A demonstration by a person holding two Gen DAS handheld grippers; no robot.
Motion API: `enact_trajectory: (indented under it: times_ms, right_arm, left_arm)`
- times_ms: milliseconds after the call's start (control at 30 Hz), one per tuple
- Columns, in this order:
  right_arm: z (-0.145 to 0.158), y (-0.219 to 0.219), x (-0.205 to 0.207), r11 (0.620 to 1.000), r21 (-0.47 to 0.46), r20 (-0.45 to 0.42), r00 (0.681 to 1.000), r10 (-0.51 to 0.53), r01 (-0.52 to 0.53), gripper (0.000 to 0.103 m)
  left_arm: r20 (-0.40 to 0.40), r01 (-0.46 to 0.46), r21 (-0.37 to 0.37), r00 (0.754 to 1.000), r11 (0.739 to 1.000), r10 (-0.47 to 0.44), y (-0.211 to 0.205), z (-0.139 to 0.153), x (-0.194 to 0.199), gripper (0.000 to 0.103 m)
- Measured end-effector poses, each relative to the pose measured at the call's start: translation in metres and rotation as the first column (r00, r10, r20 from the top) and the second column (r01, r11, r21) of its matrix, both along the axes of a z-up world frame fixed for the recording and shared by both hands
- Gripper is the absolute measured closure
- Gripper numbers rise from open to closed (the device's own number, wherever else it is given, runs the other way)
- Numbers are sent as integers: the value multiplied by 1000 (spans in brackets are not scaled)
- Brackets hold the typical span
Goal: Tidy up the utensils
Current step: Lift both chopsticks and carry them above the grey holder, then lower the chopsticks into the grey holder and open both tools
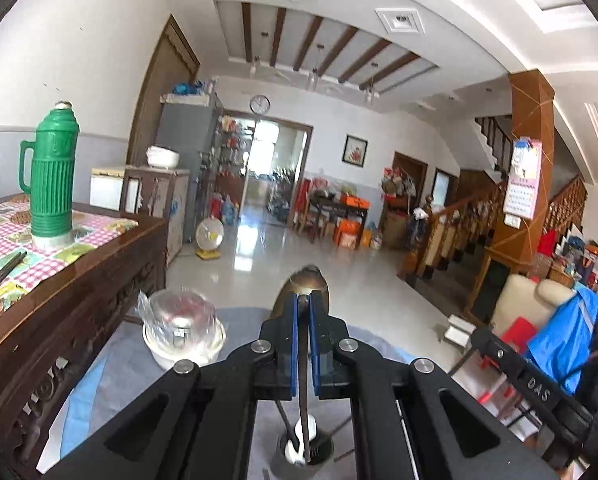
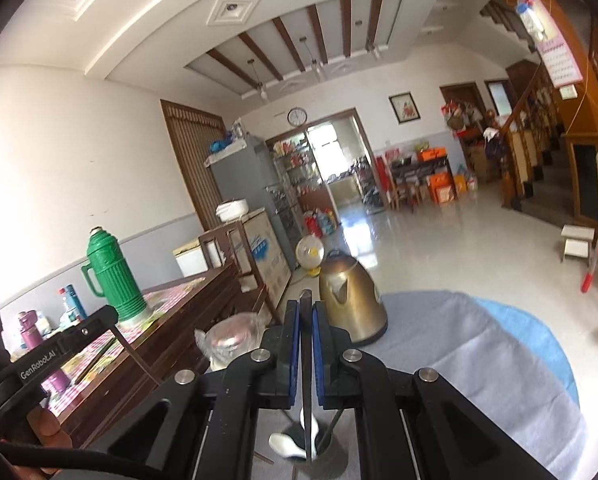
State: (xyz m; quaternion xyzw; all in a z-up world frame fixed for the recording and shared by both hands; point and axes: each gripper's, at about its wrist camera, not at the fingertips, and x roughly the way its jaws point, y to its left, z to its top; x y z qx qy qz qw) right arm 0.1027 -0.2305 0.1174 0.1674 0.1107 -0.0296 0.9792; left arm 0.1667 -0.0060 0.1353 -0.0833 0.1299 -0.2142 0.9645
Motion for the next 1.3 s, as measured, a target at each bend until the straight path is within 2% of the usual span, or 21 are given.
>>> enact_trajectory:
  times_ms: [200,433,700,1133,1300]
  right_arm:
    - [-5,4,17,998,-32,37,998,-48,49,97]
    - [-32,6,40,998,-45,-37,999,-38,36,97]
    - [-49,8,47,999,-51,-99,995,-8,3,97]
    - [-53,12,47,999,-42,-127,992,14,-19,97]
    - [-52,15,47,999,-40,-127,992,16,-22,97]
  left_arm:
    - [28,-48,-15,998,999,48,-11,-11,18,97]
    - [-17,-96,23,995,995,97,-19,-45,43,97]
    - [-100,-83,50,991,995,88,-24,-75,58,97]
    - [-112,-32,68,993,997,40,-28,-74,36,97]
    - [-147,-16,51,989,999,23,-20,-75,33,97]
